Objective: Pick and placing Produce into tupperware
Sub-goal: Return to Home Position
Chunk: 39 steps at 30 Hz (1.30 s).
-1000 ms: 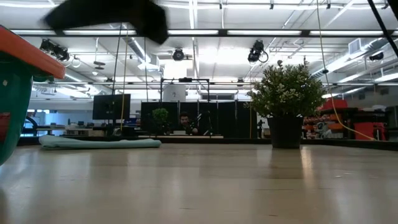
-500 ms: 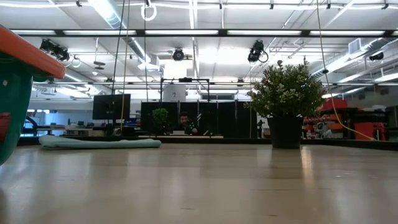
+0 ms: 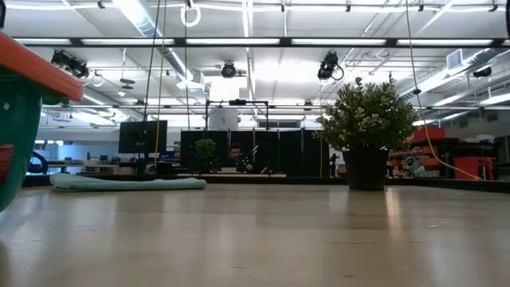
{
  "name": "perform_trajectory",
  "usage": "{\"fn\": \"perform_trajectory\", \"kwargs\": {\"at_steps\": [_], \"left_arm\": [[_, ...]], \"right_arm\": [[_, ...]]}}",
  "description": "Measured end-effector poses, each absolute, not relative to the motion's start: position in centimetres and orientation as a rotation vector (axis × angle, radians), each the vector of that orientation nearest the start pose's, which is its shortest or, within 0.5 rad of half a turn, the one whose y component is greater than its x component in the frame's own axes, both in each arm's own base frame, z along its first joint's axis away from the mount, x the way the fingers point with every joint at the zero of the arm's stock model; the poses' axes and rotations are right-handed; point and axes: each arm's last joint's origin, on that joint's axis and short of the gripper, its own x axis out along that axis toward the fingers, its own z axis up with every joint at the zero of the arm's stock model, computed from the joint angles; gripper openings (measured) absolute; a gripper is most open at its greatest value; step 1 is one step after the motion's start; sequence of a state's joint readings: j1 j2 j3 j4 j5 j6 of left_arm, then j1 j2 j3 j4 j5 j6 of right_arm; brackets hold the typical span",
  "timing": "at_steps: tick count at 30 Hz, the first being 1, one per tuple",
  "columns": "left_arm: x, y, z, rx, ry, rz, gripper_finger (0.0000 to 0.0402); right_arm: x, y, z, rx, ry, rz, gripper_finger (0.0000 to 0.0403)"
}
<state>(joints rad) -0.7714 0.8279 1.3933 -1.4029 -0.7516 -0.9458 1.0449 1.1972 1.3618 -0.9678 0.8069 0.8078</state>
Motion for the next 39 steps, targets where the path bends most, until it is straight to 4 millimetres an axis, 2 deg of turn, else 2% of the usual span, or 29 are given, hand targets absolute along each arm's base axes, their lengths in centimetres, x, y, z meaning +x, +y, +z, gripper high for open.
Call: {"fn": "perform_trajectory", "kwargs": {"at_steps": [3,6,9,12,14,18,23,25,30,36,39], "left_arm": [[8.0,-5.5,37.7,-0.388,0.425,0.122,0.0023],[9.5,-7.6,34.0,-0.395,0.287,-0.067,0.0029],[11.0,-9.3,30.9,-0.400,0.111,-0.191,0.0033],[11.8,-9.5,28.7,-0.360,-0.025,-0.238,0.0033],[12.2,-8.5,28.2,-0.341,-0.062,-0.178,0.0031],[11.7,-5.8,29.4,-0.310,-0.137,-0.108,0.0028],[10.4,-3.6,30.0,-0.240,-0.179,-0.173,0.0035],[10.2,-3.3,29.5,-0.227,-0.153,-0.171,0.0036],[11.0,-3.1,26.4,-0.247,-0.061,-0.131,0.0028],[11.7,-3.1,21.9,-0.278,-0.122,-0.116,0.0023],[11.7,-3.0,21.1,-0.260,-0.143,-0.115,0.0028]], "right_arm": [[12.5,18.1,34.1,0.223,0.458,0.102,0.0188],[12.7,18.1,30.9,0.294,0.335,0.300,0.0188],[13.1,17.4,28.6,0.297,0.155,0.559,0.0189],[13.4,15.4,27.4,0.256,0.013,0.706,0.0188],[13.9,13.4,26.7,0.268,0.016,0.674,0.0188],[14.6,9.1,26.4,0.340,0.059,0.568,0.0189],[14.4,6.2,27.0,0.300,0.013,0.611,0.0189],[14.4,5.8,27.2,0.263,-0.011,0.612,0.0189],[14.7,5.3,26.6,0.224,-0.007,0.576,0.0190],[15.0,5.4,22.9,0.255,-0.060,0.579,0.0188],[14.6,5.2,21.4,0.273,-0.073,0.578,0.0188]]}}
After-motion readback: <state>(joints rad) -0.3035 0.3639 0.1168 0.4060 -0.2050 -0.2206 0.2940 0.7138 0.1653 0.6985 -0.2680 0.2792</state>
